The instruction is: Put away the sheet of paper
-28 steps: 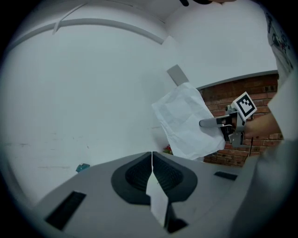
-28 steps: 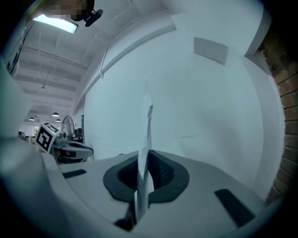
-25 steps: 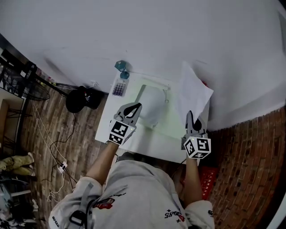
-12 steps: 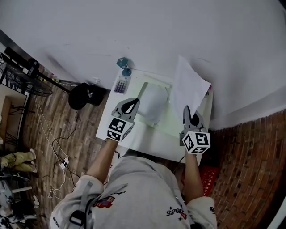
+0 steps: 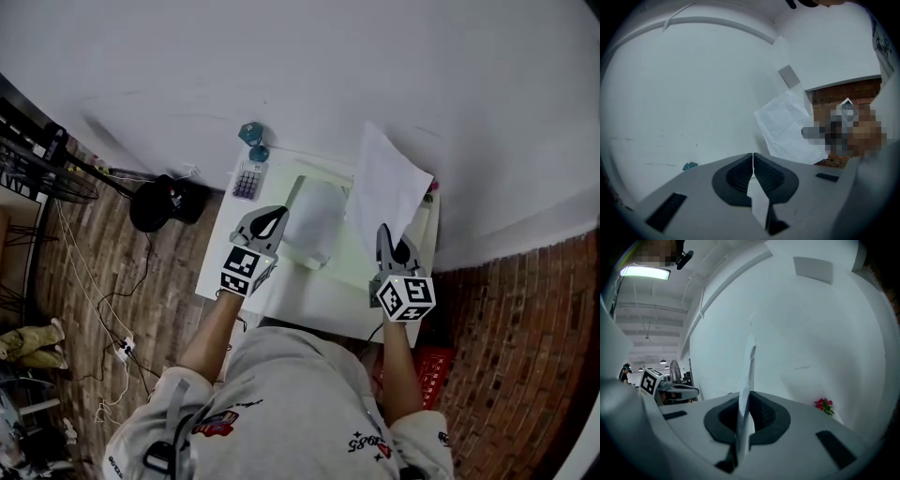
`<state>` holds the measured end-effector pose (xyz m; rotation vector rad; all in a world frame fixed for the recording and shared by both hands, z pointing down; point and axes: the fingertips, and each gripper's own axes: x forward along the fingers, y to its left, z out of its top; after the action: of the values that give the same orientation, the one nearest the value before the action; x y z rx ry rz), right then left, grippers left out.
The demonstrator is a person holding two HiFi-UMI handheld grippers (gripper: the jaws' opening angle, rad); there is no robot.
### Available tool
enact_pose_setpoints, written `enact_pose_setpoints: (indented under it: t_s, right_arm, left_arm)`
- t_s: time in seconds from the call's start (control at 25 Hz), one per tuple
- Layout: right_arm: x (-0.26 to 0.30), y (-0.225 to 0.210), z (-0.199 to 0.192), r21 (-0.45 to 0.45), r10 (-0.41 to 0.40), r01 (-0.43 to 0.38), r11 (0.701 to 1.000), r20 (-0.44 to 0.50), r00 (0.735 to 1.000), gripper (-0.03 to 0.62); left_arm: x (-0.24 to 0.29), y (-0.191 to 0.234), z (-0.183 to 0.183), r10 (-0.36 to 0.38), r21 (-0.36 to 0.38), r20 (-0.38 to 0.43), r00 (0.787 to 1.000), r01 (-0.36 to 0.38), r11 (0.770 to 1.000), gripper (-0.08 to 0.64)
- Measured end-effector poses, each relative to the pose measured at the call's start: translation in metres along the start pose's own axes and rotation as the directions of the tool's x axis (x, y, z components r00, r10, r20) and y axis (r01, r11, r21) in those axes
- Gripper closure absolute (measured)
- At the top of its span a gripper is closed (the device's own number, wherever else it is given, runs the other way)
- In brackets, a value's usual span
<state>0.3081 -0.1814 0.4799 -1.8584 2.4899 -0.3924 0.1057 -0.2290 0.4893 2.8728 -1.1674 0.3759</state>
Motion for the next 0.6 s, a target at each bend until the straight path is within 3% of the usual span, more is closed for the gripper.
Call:
enact_pose_setpoints:
  t_s: [0.48, 0.6]
  right_arm:
    - [0.024, 0.008, -0.045, 0.124, -0.033, 0.044, 0.991, -0.085, 0.996, 0.589]
    - [0.031, 0.001, -0.065, 0.183, -0.043, 0.064, 0.981, -0.114, 0.992, 0.589]
  left_arm:
    - [0.005, 0.029, -0.025, -0.049, -0.035, -0.016, 0.999, 0.049, 0.998, 0.535]
    - [0.003, 0.033, -0.038, -0.055, -0.055, -0.059, 0.997, 0.052, 0.997, 0.535]
